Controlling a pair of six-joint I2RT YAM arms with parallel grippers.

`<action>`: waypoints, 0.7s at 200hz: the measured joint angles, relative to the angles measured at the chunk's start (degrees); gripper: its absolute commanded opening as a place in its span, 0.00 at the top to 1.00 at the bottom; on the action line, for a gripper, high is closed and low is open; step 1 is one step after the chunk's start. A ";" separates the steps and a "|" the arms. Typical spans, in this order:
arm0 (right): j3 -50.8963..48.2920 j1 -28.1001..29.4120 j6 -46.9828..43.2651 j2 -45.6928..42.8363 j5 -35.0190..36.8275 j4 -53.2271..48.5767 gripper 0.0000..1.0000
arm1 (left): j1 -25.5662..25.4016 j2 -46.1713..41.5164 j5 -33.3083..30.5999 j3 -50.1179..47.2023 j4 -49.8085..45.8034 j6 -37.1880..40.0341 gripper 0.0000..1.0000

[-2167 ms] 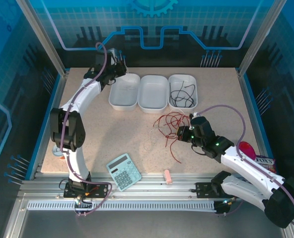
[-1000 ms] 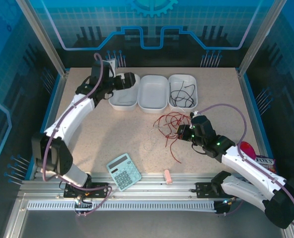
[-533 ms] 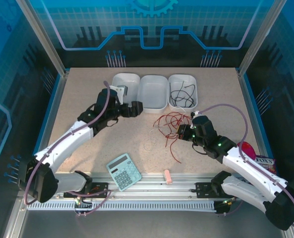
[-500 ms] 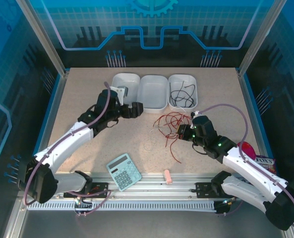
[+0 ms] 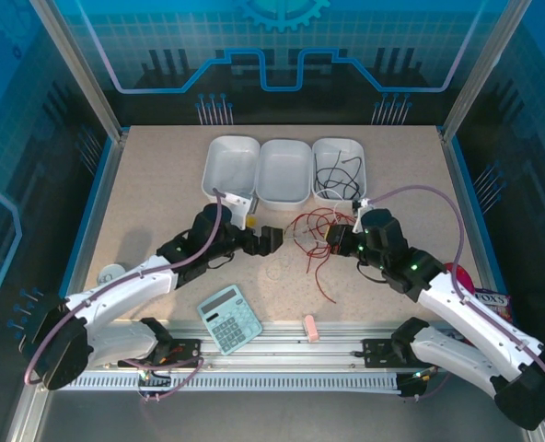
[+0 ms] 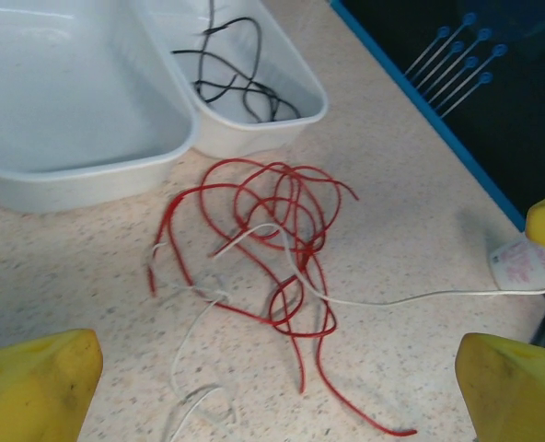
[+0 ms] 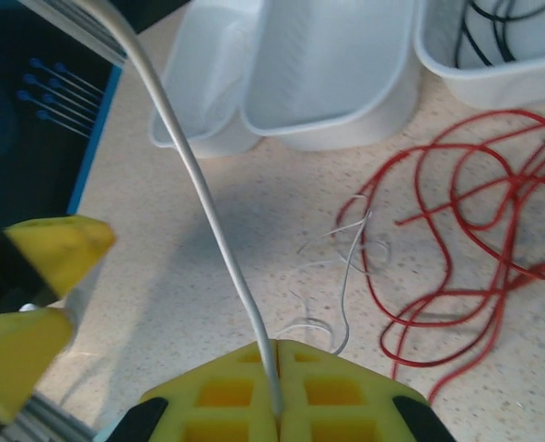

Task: Untangle the cables

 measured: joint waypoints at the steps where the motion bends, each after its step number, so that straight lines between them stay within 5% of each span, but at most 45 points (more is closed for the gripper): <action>1: 0.11 0.02 -0.02 0.00 0.00 -0.02 1.00 | -0.07 0.09 0.09 0.00 0.26 -0.02 0.01; 91: 8.87 0.76 -2.38 2.49 -2.69 -0.90 1.00 | -3.87 5.90 6.45 -1.09 9.75 7.52 0.03; 140: 11.39 0.85 -2.75 5.70 -3.72 -0.90 1.00 | -4.57 5.11 9.18 -3.08 16.65 12.02 0.22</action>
